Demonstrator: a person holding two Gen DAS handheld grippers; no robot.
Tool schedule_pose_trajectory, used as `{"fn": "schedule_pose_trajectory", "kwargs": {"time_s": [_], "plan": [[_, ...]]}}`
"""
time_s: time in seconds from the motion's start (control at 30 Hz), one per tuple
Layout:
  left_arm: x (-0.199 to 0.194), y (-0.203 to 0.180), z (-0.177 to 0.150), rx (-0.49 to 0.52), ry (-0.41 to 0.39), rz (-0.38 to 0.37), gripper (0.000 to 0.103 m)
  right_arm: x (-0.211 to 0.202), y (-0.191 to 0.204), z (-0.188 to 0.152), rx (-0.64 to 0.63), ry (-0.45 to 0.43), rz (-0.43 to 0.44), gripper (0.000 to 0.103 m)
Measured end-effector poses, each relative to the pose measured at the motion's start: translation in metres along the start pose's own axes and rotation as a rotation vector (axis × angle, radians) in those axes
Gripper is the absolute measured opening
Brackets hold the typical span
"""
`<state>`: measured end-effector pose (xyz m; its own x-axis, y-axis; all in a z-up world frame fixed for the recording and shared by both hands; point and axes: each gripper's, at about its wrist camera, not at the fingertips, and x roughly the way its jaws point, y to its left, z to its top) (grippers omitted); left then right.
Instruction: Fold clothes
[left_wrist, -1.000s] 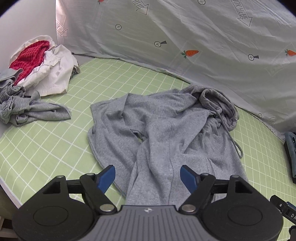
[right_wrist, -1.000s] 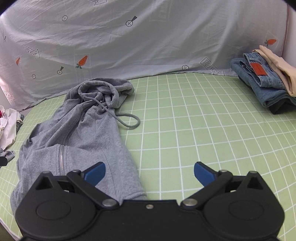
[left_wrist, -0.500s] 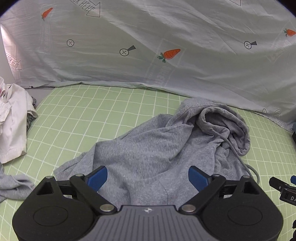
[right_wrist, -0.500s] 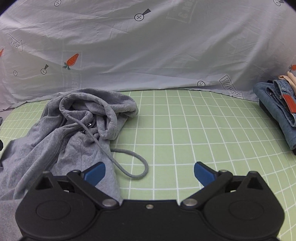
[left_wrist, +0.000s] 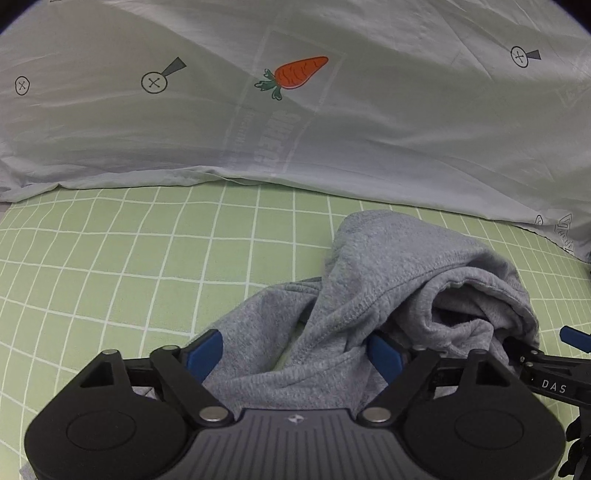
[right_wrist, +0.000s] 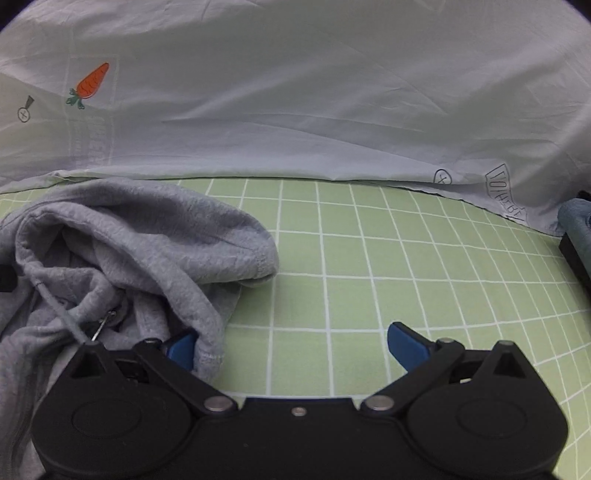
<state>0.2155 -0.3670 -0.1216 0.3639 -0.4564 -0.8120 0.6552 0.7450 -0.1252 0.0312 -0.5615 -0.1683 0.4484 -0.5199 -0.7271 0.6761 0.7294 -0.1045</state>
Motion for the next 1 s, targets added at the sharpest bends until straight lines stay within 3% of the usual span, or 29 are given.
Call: {"fn": "schedule_pose_trajectory", "kwargs": {"time_s": [0.03, 0.07, 0.1, 0.13, 0.3, 0.4, 0.5, 0.63, 0.8, 0.9, 1.0], "plan": [[0.003, 0.000, 0.002, -0.005, 0.004, -0.002, 0.056, -0.001, -0.005, 0.005, -0.006, -0.028, -0.042, 0.103], [0.005, 0.001, 0.003, -0.011, 0.007, -0.006, 0.047, -0.005, -0.010, 0.009, -0.015, -0.060, -0.081, 0.103], [0.005, 0.002, 0.004, -0.030, 0.006, -0.028, 0.026, -0.009, -0.016, 0.016, -0.025, -0.094, -0.121, 0.103], [0.004, 0.002, 0.005, -0.041, 0.002, -0.040, 0.016, -0.014, -0.023, 0.024, -0.034, -0.131, -0.158, 0.103], [-0.015, -0.007, 0.008, -0.065, -0.045, -0.105, 0.010, -0.054, -0.065, 0.070, 0.008, -0.316, -0.324, 0.103], [-0.038, -0.018, 0.013, -0.072, -0.106, -0.175, 0.010, -0.079, -0.091, 0.093, 0.068, -0.399, -0.362, 0.103], [-0.062, -0.028, 0.019, -0.073, -0.182, -0.176, 0.010, -0.099, -0.106, 0.107, 0.089, -0.449, -0.365, 0.103], [-0.087, -0.014, 0.024, -0.150, -0.260, -0.128, 0.009, -0.115, -0.104, 0.113, 0.089, -0.484, -0.293, 0.103], [-0.109, 0.043, 0.016, -0.285, -0.310, 0.002, 0.009, -0.112, -0.066, 0.108, 0.014, -0.478, -0.087, 0.103], [-0.105, 0.089, -0.005, -0.424, -0.272, 0.098, 0.009, -0.102, -0.029, 0.099, -0.078, -0.438, 0.042, 0.103], [-0.085, 0.132, -0.035, -0.586, -0.167, 0.179, 0.010, -0.086, 0.010, 0.081, -0.161, -0.349, 0.135, 0.103]]}}
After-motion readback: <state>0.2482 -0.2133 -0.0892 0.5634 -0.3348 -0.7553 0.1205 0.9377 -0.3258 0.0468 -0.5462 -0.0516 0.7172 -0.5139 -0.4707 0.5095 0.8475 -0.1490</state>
